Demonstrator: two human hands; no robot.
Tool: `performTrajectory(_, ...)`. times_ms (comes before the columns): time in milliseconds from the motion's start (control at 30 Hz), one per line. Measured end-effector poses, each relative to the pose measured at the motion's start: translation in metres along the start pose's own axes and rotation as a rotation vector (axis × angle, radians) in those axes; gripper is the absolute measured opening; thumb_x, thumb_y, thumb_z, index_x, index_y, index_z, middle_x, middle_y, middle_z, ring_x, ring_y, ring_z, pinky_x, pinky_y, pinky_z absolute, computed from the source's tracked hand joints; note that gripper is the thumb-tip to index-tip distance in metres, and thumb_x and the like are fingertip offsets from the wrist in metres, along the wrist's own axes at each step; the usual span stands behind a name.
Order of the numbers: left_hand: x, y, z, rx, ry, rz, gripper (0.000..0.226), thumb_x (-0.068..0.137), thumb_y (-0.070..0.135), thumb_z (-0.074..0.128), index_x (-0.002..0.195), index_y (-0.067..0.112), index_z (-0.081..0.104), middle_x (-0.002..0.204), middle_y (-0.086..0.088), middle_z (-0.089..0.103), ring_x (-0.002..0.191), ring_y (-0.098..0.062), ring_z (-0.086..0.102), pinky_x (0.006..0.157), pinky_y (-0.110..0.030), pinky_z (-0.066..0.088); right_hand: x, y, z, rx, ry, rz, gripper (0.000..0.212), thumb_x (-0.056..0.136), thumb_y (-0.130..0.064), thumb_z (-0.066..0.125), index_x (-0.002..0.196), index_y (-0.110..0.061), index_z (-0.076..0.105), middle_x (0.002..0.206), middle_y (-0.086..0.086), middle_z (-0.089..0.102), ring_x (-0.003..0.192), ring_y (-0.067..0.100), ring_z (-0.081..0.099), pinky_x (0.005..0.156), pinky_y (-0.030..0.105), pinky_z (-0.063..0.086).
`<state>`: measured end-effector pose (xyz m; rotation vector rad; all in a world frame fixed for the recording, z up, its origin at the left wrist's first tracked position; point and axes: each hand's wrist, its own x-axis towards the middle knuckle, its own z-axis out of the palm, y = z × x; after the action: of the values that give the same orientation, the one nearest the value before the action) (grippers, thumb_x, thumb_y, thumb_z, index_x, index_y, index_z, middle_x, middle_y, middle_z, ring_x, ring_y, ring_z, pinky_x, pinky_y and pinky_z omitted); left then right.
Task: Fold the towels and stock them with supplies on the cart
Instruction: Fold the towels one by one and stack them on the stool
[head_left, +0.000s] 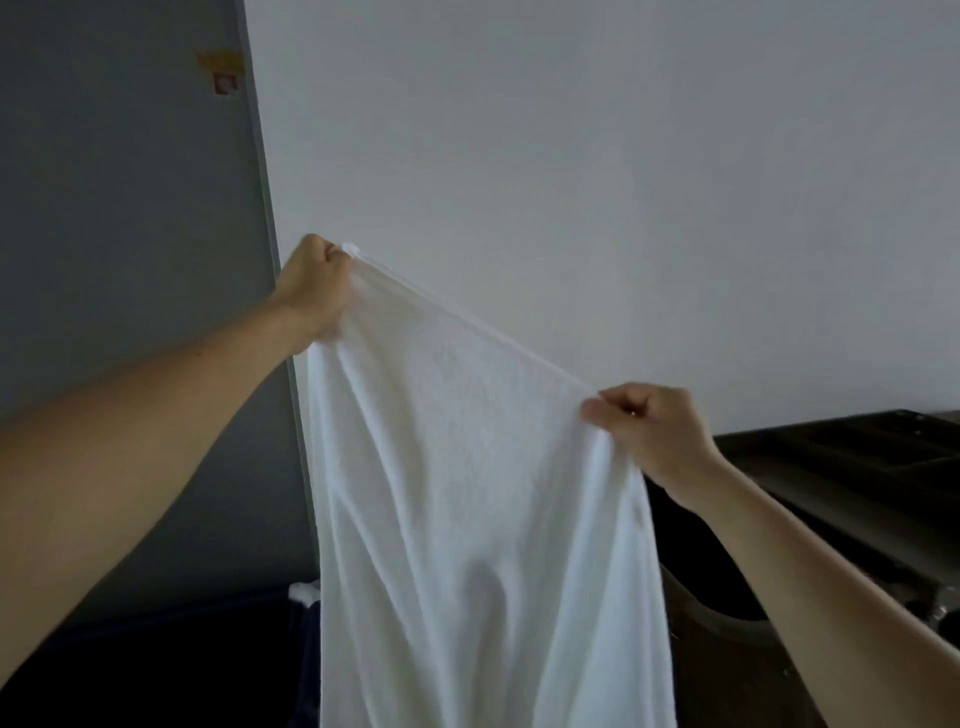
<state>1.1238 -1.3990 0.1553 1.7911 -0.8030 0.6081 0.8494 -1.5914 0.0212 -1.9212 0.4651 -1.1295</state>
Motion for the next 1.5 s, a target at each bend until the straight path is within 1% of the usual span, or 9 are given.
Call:
performTrajectory(167,-0.001,-0.024,0.005,-0.016,-0.052,0.011,0.021,0.096,0.021,0.04,0.075,0.022,0.04,0.067,0.004,0.033,0.055,-0.01,0.027,0.051,-0.03,0.021,-0.017,0.02,0.01,-0.334,-0.32,0.143,0.018,0.088,-0.024,0.075,0.086,-0.006,0.076,0.072,0.007,0.068,0.066,0.013,0.056,0.064,0.028,0.045)
performTrajectory(400,-0.011,-0.061,0.014,0.008,-0.102,-0.136,0.02,0.098,0.025,0.044,0.081,0.016,0.049,0.071,-0.002,0.042,0.057,-0.016,0.036,0.052,-0.03,0.028,-0.024,0.03,-0.001,-0.129,-0.225,0.144,0.025,0.088,-0.016,0.075,0.104,-0.033,0.068,0.081,-0.007,0.074,0.076,0.01,0.071,0.069,0.018,0.053)
performTrajectory(500,-0.029,-0.065,0.023,0.092,-0.116,-0.147,0.024,0.094,0.017,0.046,0.071,0.018,0.042,0.062,0.001,0.039,0.053,-0.018,0.034,0.045,-0.024,0.023,-0.026,0.035,0.008,-0.128,-0.158,0.182,0.014,0.087,-0.015,0.076,0.095,-0.027,0.073,0.08,-0.006,0.075,0.08,0.012,0.071,0.074,0.026,0.055)
performTrajectory(600,-0.059,-0.056,0.031,0.021,-0.194,-0.163,0.028,0.091,0.011,0.051,0.104,0.033,0.042,0.077,0.004,0.051,0.063,-0.016,0.051,0.049,-0.021,0.033,-0.023,0.025,0.022,-0.023,-0.131,0.128,0.013,0.087,-0.016,0.075,0.083,-0.028,0.076,0.082,-0.008,0.076,0.08,0.011,0.071,0.076,0.028,0.056)
performTrajectory(833,-0.123,-0.008,0.052,-0.276,-0.685,-0.075,0.043,0.088,-0.007,0.043,0.078,0.019,0.076,0.097,0.003,0.073,0.098,-0.014,0.065,0.077,-0.022,0.052,-0.02,-0.005,0.064,-0.108,-0.34,-0.033,0.023,0.091,-0.021,0.071,0.082,-0.041,0.071,0.087,-0.019,0.072,0.083,0.002,0.066,0.076,0.015,0.053)
performTrajectory(1033,-0.133,-0.007,0.036,-0.196,-1.177,-0.018,0.032,0.092,0.011,0.056,0.118,0.022,0.071,0.112,0.007,0.071,0.102,-0.006,0.067,0.088,-0.021,0.054,-0.017,-0.006,0.069,-0.074,-0.3,-0.058,0.019,0.086,-0.026,0.078,0.076,-0.042,0.072,0.083,-0.02,0.073,0.079,-0.001,0.068,0.073,0.017,0.052)
performTrajectory(1200,-0.136,-0.008,0.043,0.088,-1.024,0.188,0.035,0.091,0.052,0.063,0.105,0.021,0.07,0.097,0.011,0.067,0.084,0.0,0.06,0.071,-0.014,0.043,-0.02,-0.003,0.075,0.047,-0.261,0.011,0.018,0.075,-0.029,0.087,0.084,-0.031,0.071,0.077,-0.014,0.073,0.075,0.0,0.068,0.07,0.015,0.053)
performTrajectory(1367,-0.127,-0.009,0.049,0.126,-0.777,0.293,0.022,0.09,0.025,0.067,0.072,0.018,0.058,0.075,0.009,0.055,0.068,-0.005,0.05,0.067,-0.022,0.037,-0.029,0.014,0.068,-0.202,-0.33,0.171,0.016,0.082,-0.012,0.072,0.085,-0.027,0.072,0.082,-0.009,0.073,0.078,0.009,0.068,0.073,0.022,0.055)
performTrajectory(1500,-0.119,-0.005,0.054,0.145,-0.584,0.326,0.022,0.089,0.022,0.066,0.07,0.017,0.058,0.073,0.01,0.051,0.069,-0.006,0.051,0.065,-0.02,0.037,-0.034,0.017,0.065,-0.007,-0.273,0.372,0.013,0.08,-0.006,0.063,0.086,-0.004,0.073,0.078,0.004,0.067,0.069,0.016,0.058,0.061,0.027,0.046)
